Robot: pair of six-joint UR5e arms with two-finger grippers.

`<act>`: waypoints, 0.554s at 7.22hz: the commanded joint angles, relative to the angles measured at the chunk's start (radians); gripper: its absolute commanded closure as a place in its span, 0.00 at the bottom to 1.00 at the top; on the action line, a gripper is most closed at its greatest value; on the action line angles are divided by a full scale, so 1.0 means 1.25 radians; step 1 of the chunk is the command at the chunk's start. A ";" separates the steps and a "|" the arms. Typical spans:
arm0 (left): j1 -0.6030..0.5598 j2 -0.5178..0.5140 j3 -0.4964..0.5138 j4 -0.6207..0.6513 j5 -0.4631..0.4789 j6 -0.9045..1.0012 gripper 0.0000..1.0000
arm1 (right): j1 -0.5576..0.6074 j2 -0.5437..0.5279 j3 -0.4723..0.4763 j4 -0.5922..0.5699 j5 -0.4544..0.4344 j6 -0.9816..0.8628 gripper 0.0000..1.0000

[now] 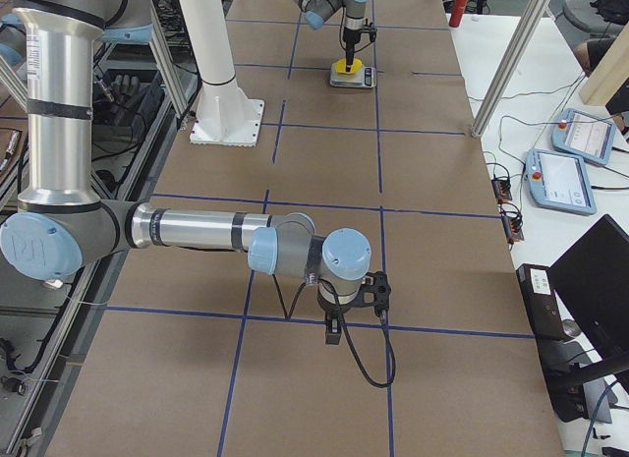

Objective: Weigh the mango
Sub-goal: 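Lower the mango onto the scale pan and open the left gripper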

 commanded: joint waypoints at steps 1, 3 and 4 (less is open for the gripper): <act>-0.124 0.001 -0.080 0.191 -0.001 0.195 0.00 | 0.000 0.000 0.000 0.000 0.000 0.000 0.00; -0.287 0.023 -0.074 0.300 -0.007 0.557 0.00 | 0.000 0.000 0.000 0.000 0.000 0.000 0.00; -0.357 0.092 -0.063 0.295 -0.034 0.680 0.00 | 0.000 0.000 0.000 0.000 0.000 0.000 0.00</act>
